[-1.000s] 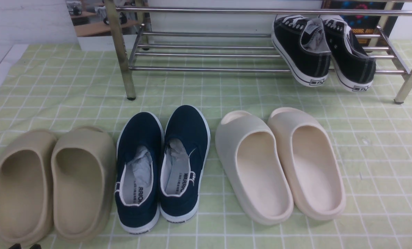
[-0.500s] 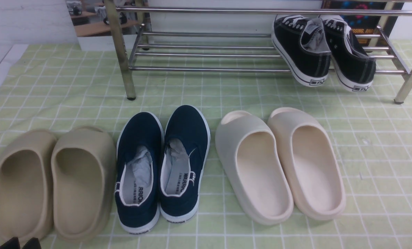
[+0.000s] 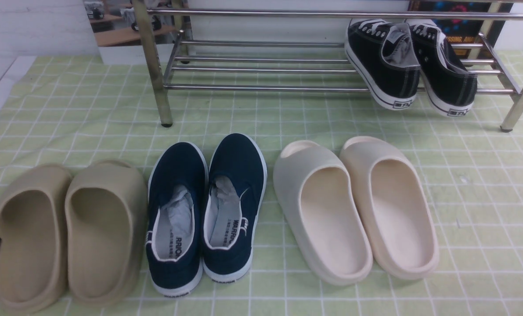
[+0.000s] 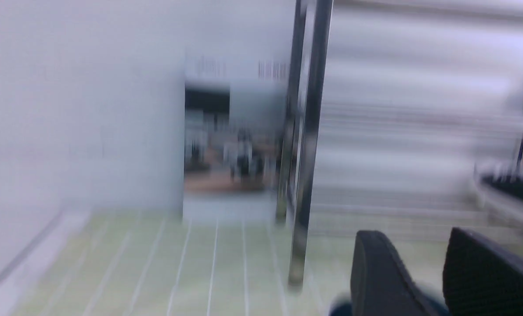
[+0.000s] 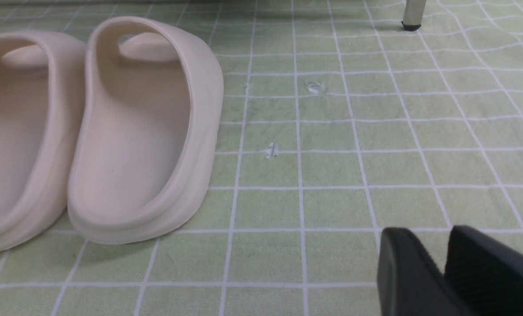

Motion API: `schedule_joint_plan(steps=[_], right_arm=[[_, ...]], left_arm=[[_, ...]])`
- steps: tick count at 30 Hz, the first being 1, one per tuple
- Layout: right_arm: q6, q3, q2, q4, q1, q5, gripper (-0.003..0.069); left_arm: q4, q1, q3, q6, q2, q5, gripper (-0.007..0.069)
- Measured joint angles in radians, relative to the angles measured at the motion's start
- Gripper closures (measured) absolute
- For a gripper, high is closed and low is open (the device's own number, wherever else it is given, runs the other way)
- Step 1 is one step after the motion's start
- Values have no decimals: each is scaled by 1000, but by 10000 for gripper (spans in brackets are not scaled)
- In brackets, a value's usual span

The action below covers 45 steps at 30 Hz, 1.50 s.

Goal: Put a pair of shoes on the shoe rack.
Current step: Use the left arm to grab the shoe closest to it

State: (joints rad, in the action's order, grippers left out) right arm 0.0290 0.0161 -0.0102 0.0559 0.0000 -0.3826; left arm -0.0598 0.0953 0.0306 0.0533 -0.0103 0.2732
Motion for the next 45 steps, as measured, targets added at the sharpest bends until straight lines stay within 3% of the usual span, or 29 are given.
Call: schedule_joint_plan(steps=[2,6,10,11,14,18,19,20,21,23,28,32,33,36,39,45], right_arm=[[0,0,0,0,0,0,473],[0,0,0,0,0,0,463],[0,0,0,2,0,0,455],[0,0,0,2,0,0,455],[0,0,0,2,0,0,451],[0,0,0,2,0,0,445],[0,0,0,2,0,0,443],[0,0,0,2,0,0,442],[0,0,0,2,0,0,442],[0,0,0,2,0,0,440],[0,0,0,2,0,0,434],[0,0,0,2,0,0,429],[0,0,0,2,0,0,426],[0,0,0,2,0,0,422],[1,0,0,2,0,0,422],[1,0,0,2,0,0,422]], left_arm=[[0,0,0,24,0,65,385],[0,0,0,251,0,330,383],[-27,0,-4,429,-1,464,397],[-27,0,-6,429,-1,464,397],[-49,0,-165,454,-1,172,495],[-28,0,-394,373,57,-289,638],[-5,0,-527,322,139,-513,638],[12,0,-578,305,200,-639,638],[16,0,-601,302,213,-663,638],[65,0,-698,282,365,-876,638],[60,0,-763,287,633,-1015,638],[-120,0,-811,240,881,-1089,638],[-223,14,-842,162,1027,-1151,638],[-269,75,-884,78,1192,-1209,636],[-223,170,-927,81,1354,-1225,598],[3,281,-1001,313,1530,-1166,373]])
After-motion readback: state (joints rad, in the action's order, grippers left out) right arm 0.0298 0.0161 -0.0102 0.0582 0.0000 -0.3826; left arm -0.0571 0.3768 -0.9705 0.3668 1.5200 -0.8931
